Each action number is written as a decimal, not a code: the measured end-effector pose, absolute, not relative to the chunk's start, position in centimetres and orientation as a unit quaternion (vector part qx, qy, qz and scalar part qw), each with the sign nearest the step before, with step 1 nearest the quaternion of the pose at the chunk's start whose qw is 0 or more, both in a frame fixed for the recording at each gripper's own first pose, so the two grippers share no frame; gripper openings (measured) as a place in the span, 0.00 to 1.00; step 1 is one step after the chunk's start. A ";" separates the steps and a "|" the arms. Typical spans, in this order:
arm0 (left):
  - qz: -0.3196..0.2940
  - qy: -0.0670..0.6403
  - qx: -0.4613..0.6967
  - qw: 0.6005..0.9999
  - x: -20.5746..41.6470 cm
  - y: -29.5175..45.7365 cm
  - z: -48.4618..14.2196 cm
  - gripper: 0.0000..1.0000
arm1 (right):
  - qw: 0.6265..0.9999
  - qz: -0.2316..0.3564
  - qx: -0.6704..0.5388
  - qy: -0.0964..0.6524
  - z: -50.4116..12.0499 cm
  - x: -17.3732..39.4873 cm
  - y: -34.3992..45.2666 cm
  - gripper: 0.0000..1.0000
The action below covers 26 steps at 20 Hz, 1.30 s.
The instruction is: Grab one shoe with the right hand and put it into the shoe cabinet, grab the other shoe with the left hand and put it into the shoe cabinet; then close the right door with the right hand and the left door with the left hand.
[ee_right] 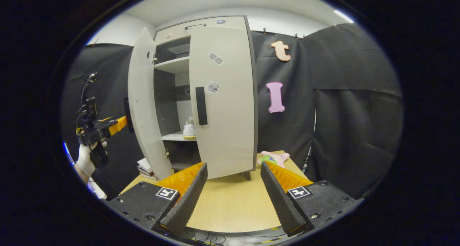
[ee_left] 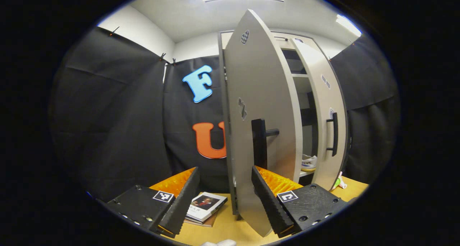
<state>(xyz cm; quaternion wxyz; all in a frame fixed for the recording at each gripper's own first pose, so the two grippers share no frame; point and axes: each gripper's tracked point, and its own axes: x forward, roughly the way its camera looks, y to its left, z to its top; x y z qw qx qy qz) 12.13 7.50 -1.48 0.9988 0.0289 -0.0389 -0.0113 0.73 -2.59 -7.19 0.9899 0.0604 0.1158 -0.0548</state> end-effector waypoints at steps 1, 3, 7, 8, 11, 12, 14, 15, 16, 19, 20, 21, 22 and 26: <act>-0.028 -0.038 0.025 0.999 12.5 5.9 -1.5 0.89 | 0.990 -0.056 0.059 0.118 -7.3 0.8 -3.0 0.97; -0.033 -0.036 0.025 0.998 12.7 4.3 -1.6 0.91 | 0.990 -0.060 0.060 0.115 -7.0 0.6 -3.6 0.92; -0.035 -0.031 0.023 0.999 12.5 3.4 -1.3 0.96 | 0.990 -0.065 0.061 0.106 -6.4 0.2 -4.4 0.97; -0.032 -0.030 0.028 0.999 12.4 3.5 -1.3 0.96 | 0.990 -0.066 0.060 0.105 -6.3 0.2 -4.6 0.97; -0.034 -0.026 0.031 0.999 11.3 3.6 -1.7 1.00 | 0.990 -0.065 0.061 0.107 -6.4 0.2 -4.5 0.92; -0.033 -0.024 0.032 0.999 10.9 3.4 -1.8 0.96 | 0.990 -0.062 0.063 0.107 -6.3 0.1 -4.2 0.97; -0.034 -0.018 0.033 0.999 9.9 3.3 -2.3 0.96 | 0.991 -0.061 0.063 0.105 -6.0 0.2 -3.8 0.92; -0.036 -0.014 0.031 0.999 9.3 3.1 -2.5 0.96 | 0.991 -0.060 0.061 0.103 -5.8 0.1 -3.6 0.92; -0.040 -0.010 0.028 0.999 8.6 2.8 -2.7 0.96 | 0.991 -0.059 0.059 0.101 -5.6 0.0 -3.3 0.92; -0.066 -0.003 0.018 0.998 5.8 1.4 -3.4 0.96 | 0.993 -0.054 0.050 0.096 -5.4 -0.1 -2.3 0.92; -0.073 0.001 0.020 0.997 5.1 1.1 -3.8 0.96 | 0.993 -0.058 0.046 0.096 -5.4 -0.2 -2.3 0.97; -0.075 0.006 0.022 0.997 4.2 1.1 -4.3 0.96 | 0.993 -0.059 0.047 0.093 -5.3 -0.3 -2.1 0.94; -0.078 0.008 0.023 0.997 3.5 1.3 -4.5 0.96 | 0.993 -0.060 0.050 0.088 -5.0 -0.3 -1.8 0.98; -0.072 0.023 0.021 0.997 0.3 2.1 -5.5 1.00 | 0.995 -0.057 0.049 0.071 -3.7 -0.9 -0.5 0.98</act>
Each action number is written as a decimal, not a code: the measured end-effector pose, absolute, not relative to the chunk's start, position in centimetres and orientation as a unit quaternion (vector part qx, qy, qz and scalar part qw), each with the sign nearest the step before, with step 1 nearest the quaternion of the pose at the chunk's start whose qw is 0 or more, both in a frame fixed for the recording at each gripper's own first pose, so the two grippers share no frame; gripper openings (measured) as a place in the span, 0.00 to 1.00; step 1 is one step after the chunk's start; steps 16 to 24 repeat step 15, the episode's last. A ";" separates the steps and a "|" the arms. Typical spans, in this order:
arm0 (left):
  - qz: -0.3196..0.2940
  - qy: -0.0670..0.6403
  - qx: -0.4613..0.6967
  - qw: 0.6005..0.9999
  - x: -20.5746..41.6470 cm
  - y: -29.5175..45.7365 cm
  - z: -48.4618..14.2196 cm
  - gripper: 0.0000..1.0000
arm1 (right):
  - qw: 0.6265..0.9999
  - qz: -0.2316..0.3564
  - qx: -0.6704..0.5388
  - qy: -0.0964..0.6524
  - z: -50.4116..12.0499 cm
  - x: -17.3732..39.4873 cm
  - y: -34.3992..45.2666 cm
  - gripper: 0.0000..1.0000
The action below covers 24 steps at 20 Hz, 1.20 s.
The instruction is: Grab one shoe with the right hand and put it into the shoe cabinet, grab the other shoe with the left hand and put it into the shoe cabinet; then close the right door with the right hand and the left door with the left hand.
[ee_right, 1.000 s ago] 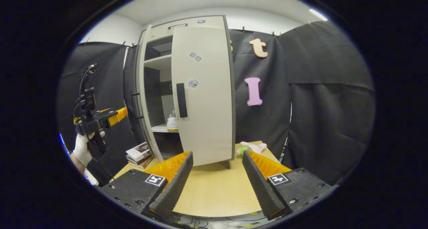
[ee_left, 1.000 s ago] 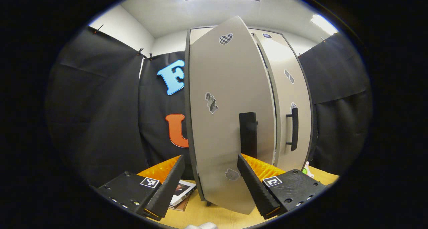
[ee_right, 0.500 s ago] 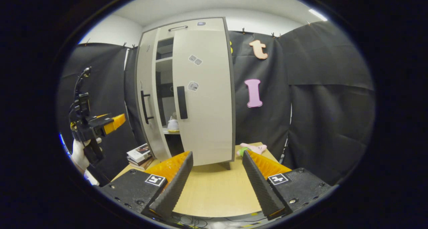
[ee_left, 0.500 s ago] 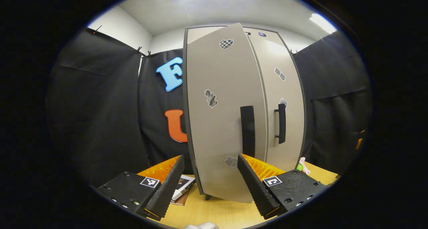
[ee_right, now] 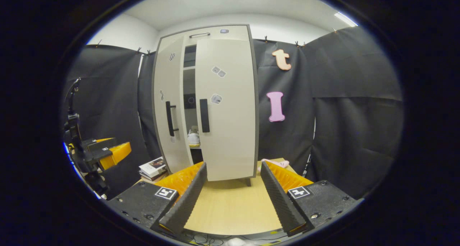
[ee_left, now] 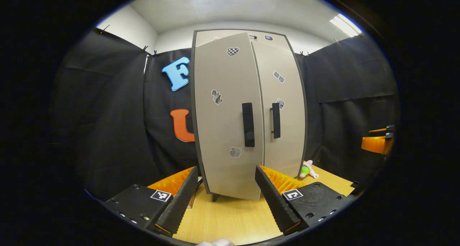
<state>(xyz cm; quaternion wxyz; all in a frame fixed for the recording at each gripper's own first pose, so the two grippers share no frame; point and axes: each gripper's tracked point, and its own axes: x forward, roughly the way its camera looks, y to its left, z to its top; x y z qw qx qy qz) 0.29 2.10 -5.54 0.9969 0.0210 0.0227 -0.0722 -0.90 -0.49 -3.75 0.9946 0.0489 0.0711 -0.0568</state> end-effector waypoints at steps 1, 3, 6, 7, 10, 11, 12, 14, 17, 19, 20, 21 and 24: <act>-0.070 0.023 0.016 0.997 -0.4 2.3 -5.7 1.00 | 0.995 -0.058 0.046 0.066 -3.4 -1.1 -0.2 0.98; -0.059 0.029 0.013 0.998 -1.4 3.1 -6.0 0.96 | 0.996 -0.061 0.039 0.055 -2.9 -1.6 0.3 0.98; -0.058 0.032 0.007 0.998 -2.8 3.1 -6.4 1.00 | 0.996 -0.058 0.035 0.053 -2.8 -2.0 1.1 0.94; -0.057 0.033 0.008 0.998 -3.1 3.0 -6.5 0.96 | 0.996 -0.058 0.036 0.053 -2.9 -2.2 1.1 0.94; -0.058 0.037 0.012 0.998 -4.2 2.7 -7.0 0.96 | 0.996 -0.062 0.037 0.053 -3.0 -2.5 1.4 0.94; -0.058 0.036 0.015 0.998 -4.5 2.8 -7.0 0.96 | 0.996 -0.061 0.037 0.051 -3.1 -2.5 1.5 0.94; -0.057 0.033 0.016 0.998 -4.5 2.8 -6.7 0.96 | 0.996 -0.061 0.036 0.050 -3.1 -2.6 1.6 0.94; -0.056 0.033 0.015 0.998 -5.0 2.5 -6.5 1.00 | 0.996 -0.059 0.036 0.050 -3.2 -2.7 1.9 0.94; -0.056 0.032 0.014 0.998 -5.2 2.5 -6.5 1.00 | 0.996 -0.059 0.036 0.048 -3.2 -2.8 1.9 0.94; -0.056 0.032 0.014 0.998 -5.2 2.5 -6.5 1.00 | 0.996 -0.059 0.036 0.048 -3.2 -2.8 1.9 0.94; -0.056 0.032 0.014 0.998 -5.2 2.5 -6.5 1.00 | 0.996 -0.059 0.036 0.048 -3.2 -2.8 1.9 0.94; -0.056 0.032 0.014 0.998 -5.2 2.5 -6.5 1.00 | 0.996 -0.059 0.036 0.048 -3.2 -2.8 1.9 0.94; -0.056 0.032 0.014 0.998 -5.2 2.5 -6.5 1.00 | 0.996 -0.059 0.036 0.048 -3.2 -2.8 1.9 0.94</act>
